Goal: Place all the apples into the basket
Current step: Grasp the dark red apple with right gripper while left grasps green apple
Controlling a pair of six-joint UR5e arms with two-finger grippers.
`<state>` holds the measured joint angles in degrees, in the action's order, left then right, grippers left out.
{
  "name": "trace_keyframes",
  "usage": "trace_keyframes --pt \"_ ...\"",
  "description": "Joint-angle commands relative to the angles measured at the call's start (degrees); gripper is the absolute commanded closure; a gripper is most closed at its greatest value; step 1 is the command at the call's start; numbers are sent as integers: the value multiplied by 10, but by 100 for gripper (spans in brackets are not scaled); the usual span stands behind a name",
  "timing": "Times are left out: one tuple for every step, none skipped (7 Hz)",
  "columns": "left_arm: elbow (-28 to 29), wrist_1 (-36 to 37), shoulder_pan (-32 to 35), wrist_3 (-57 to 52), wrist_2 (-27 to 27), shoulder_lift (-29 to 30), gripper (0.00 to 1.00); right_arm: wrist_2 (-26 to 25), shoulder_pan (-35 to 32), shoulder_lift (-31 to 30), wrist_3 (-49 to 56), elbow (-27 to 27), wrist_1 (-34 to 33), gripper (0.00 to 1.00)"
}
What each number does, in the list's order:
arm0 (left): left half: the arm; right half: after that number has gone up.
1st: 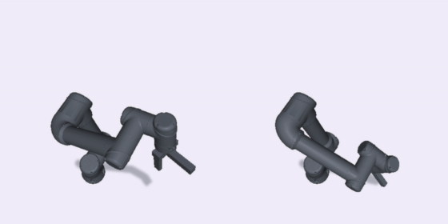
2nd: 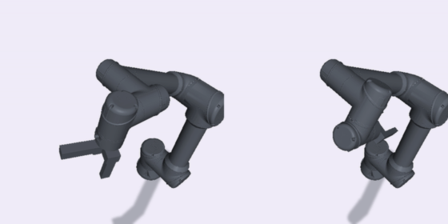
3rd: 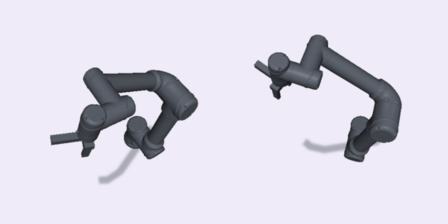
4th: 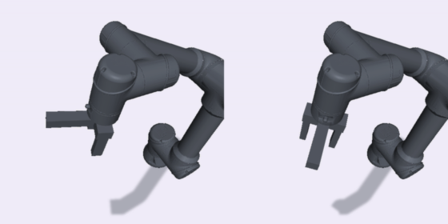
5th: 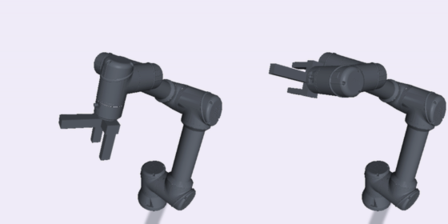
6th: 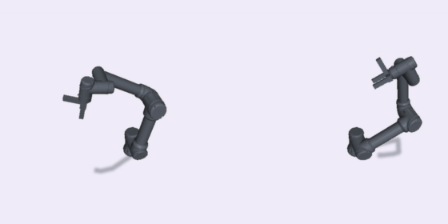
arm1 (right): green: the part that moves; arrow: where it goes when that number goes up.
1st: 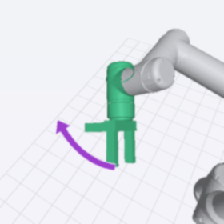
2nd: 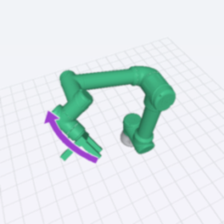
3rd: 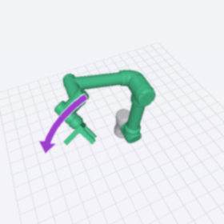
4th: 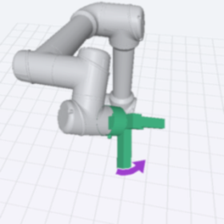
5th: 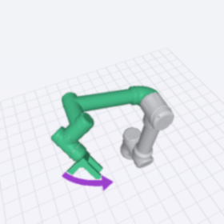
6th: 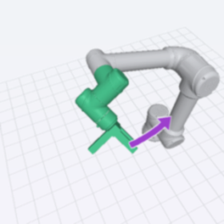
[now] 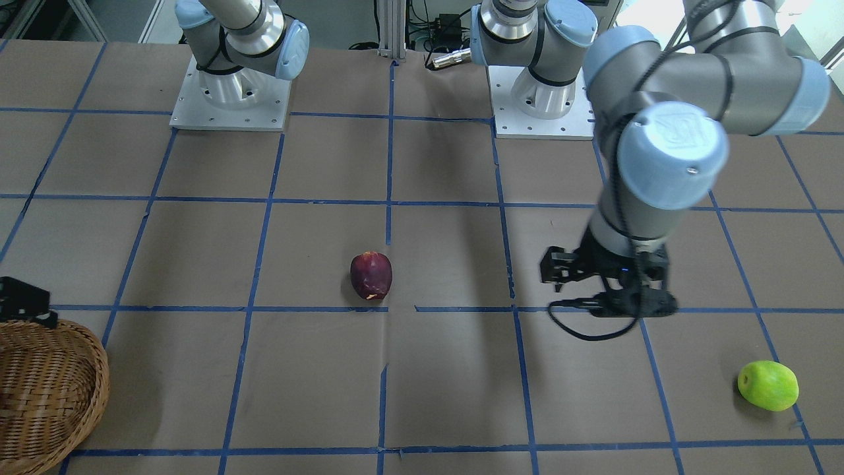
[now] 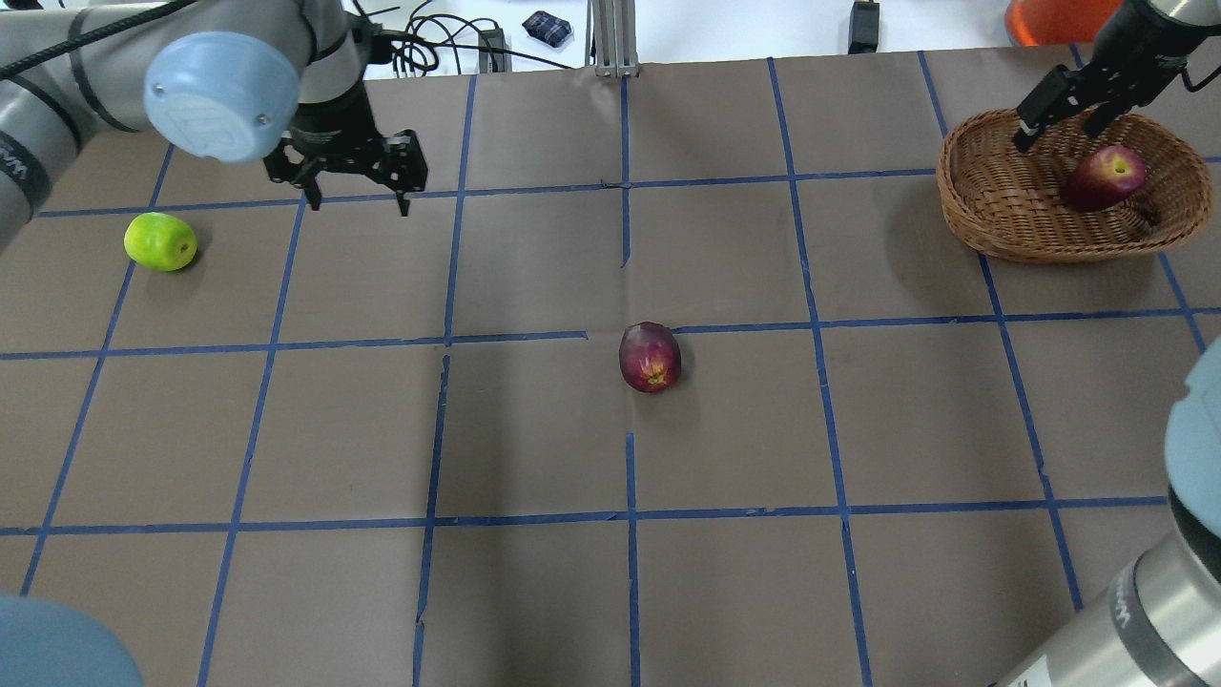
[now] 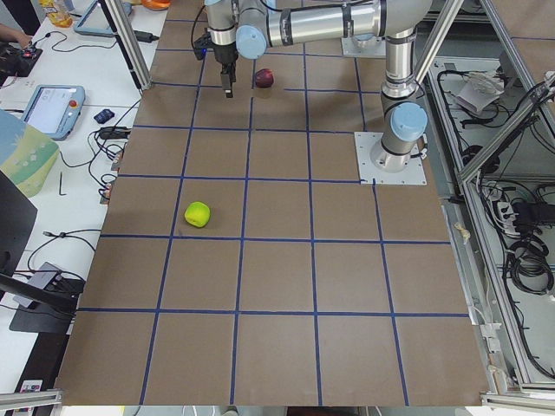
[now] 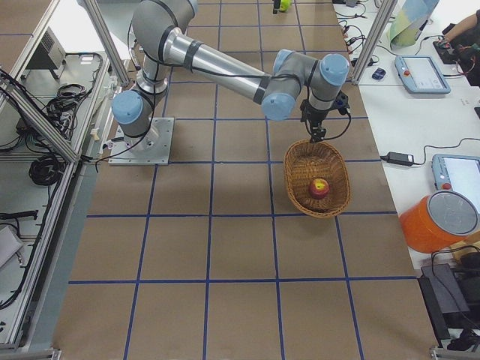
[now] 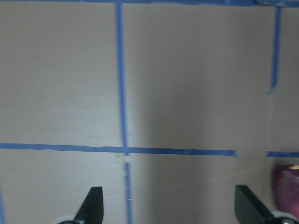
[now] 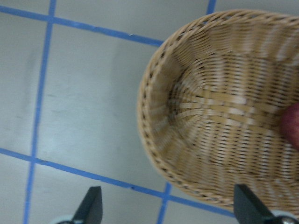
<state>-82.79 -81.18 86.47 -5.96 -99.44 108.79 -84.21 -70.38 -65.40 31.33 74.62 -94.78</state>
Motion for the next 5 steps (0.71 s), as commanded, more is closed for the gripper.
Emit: trace_keyframes --pt "60 -9 -123 -158 -5 41 0 2 -123 -28 -209 9 61 0" --pt "75 -1 -143 -231 -4 75 0 2 -209 -27 -322 33 41 0" --pt "80 45 -184 -277 1 118 3 -5 -286 -20 -413 81 -48 0" --pt "86 76 -218 -368 24 151 6 -5 -335 -25 -445 144 -119 6" --pt "90 88 -238 -383 34 171 5 -5 -370 -27 -489 207 -193 5"
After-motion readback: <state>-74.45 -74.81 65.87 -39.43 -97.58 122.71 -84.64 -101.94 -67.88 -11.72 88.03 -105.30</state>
